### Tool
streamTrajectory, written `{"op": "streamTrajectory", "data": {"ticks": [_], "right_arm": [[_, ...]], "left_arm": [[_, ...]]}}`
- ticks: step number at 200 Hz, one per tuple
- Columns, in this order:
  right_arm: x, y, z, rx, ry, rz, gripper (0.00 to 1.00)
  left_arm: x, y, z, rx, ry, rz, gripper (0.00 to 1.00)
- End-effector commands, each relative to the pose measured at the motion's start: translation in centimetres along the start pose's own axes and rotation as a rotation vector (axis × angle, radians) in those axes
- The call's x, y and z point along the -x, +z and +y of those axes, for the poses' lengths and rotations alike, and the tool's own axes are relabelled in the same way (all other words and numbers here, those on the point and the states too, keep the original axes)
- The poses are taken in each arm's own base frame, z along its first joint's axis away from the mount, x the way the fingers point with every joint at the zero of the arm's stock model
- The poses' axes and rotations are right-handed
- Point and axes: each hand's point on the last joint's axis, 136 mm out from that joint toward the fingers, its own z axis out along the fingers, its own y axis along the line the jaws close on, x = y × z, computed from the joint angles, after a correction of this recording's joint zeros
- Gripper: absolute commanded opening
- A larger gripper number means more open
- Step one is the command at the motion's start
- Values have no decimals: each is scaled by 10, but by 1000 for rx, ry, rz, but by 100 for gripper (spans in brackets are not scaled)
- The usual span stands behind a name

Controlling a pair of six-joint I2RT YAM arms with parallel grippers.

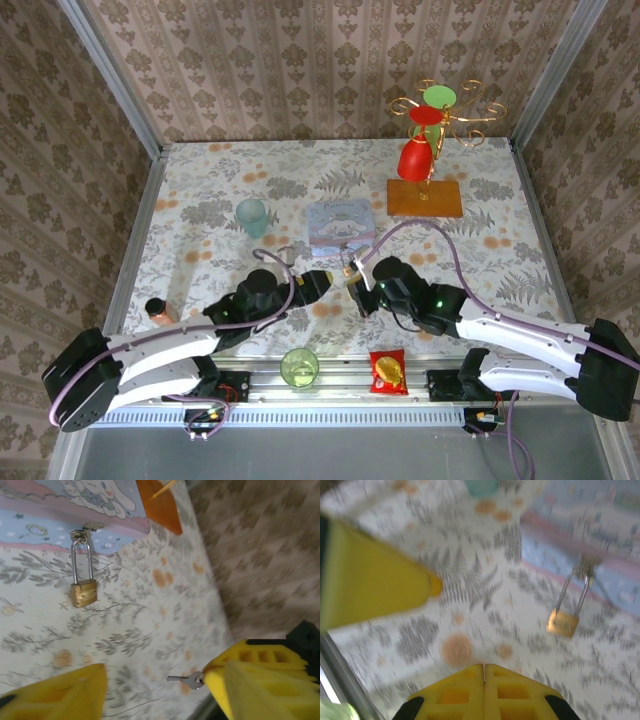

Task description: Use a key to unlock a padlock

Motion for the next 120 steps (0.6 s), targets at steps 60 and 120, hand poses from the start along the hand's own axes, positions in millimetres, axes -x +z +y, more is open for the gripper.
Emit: {"op": "streamTrajectory", "data": {"ticks": [60, 120], "right_arm": [[95, 4, 39, 180, 156, -272, 0], [91, 1, 46, 240, 205, -320, 0]], "left_arm": [[52, -34, -51, -322, -515, -311, 90], [47, -28, -44, -360, -682, -345, 95]]}}
